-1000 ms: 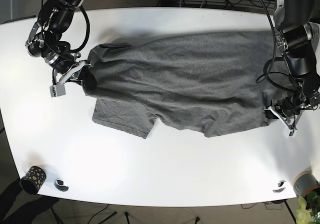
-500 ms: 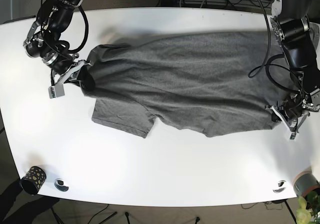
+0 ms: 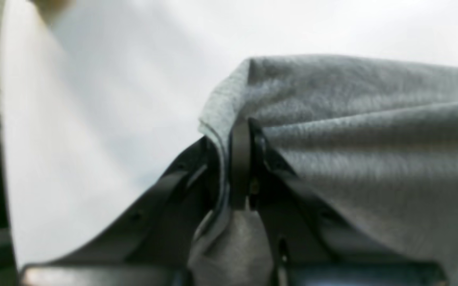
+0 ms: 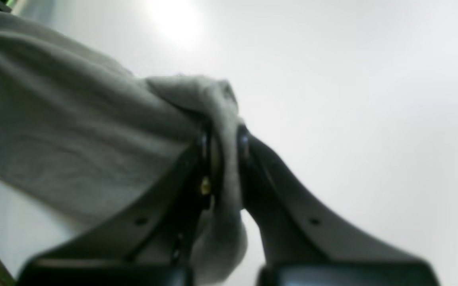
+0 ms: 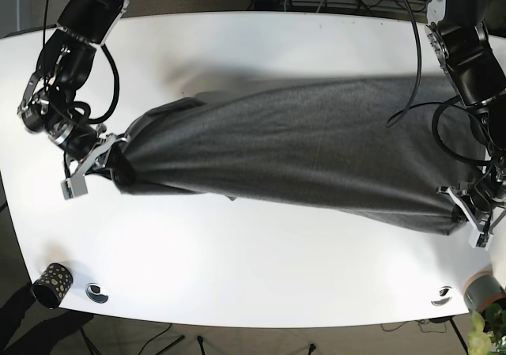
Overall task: Fold the T-shirt properly
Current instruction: 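Lift the shirt with both grippers and shake it out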
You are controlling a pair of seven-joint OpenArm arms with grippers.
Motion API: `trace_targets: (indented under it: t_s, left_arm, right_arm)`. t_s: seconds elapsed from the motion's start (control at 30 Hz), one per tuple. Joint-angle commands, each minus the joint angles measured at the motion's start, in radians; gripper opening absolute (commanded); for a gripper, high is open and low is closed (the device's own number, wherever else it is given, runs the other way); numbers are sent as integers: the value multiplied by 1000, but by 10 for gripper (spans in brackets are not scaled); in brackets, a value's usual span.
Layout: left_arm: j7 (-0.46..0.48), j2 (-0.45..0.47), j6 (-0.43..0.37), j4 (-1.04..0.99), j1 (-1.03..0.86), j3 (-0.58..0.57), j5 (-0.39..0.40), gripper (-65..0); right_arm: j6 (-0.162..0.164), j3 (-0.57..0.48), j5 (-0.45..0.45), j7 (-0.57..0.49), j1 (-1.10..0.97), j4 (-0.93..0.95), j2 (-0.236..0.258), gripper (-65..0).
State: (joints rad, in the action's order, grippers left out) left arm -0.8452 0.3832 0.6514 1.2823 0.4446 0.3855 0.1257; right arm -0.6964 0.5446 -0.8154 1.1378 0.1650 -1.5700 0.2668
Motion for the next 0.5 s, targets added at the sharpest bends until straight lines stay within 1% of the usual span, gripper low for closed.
trace_targets:
  t_s: [0.0, 0.17, 0.23, 0.3, 0.47]
  left_arm:
    - [22, 23, -12, 46, 52, 3, 2, -646]
    - [22, 23, -14, 55, 112, 3, 2, -646]
    - [19, 23, -28, 55, 136, 3, 2, -646]
    - [-6, 23, -60, 55, 181, 3, 4, -646]
    - [-35, 23, -68, 55, 290, 7, 4, -646]
  right_arm:
    - [-2, -27, -17, -26, 69, 35, 47, -650]
    - [-2, -100, -17, -26, 222, 138, 101, -650]
    - [-2, -128, -17, -26, 278, 176, 119, -650]
    - [-2, -172, -17, -26, 362, 231, 154, -650]
    - [-2, -271, -17, -26, 540, 331, 214, -650]
